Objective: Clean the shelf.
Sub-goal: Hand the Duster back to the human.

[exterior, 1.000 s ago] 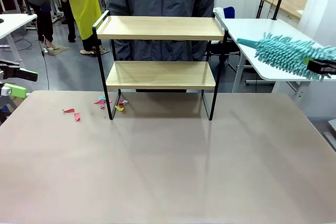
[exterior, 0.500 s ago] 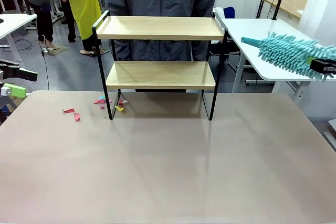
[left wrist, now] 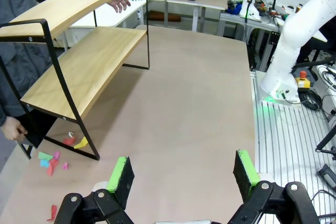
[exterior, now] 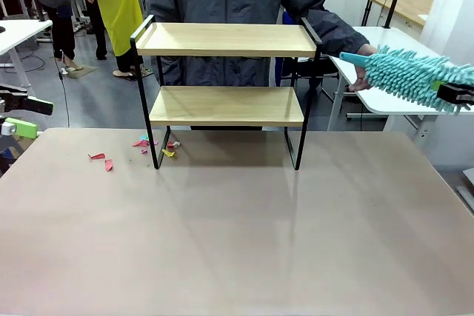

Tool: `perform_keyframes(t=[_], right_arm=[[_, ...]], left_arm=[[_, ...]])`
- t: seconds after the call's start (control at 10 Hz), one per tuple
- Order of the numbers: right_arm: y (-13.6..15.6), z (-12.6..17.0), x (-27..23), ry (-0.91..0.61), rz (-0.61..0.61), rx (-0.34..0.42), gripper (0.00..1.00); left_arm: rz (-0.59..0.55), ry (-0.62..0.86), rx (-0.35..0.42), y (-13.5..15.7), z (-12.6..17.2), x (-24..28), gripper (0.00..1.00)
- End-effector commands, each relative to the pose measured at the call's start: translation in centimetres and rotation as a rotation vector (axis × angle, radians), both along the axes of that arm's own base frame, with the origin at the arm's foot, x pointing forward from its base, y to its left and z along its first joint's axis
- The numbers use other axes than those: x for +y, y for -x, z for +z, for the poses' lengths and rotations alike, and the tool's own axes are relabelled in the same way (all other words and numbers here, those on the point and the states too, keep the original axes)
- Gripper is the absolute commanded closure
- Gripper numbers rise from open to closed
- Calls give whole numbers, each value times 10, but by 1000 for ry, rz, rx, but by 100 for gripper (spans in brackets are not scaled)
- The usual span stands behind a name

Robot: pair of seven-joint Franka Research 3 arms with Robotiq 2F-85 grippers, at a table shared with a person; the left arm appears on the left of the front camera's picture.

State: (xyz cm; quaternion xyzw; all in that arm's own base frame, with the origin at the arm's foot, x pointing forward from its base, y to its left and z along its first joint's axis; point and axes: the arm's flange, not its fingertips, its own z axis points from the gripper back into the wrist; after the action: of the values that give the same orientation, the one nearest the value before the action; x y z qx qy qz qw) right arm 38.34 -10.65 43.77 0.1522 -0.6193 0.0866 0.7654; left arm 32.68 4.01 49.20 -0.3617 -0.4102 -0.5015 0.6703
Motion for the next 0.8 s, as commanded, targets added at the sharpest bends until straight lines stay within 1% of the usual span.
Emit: perform_keyframes(t=[0.0, 0.7], right_arm=[[2, 4, 0, -7, -12, 1, 83], [2, 4, 0, -7, -12, 1, 83]], left_arm=[[5, 27, -5, -1, 2, -2, 0], [5, 27, -5, -1, 2, -2, 0]])
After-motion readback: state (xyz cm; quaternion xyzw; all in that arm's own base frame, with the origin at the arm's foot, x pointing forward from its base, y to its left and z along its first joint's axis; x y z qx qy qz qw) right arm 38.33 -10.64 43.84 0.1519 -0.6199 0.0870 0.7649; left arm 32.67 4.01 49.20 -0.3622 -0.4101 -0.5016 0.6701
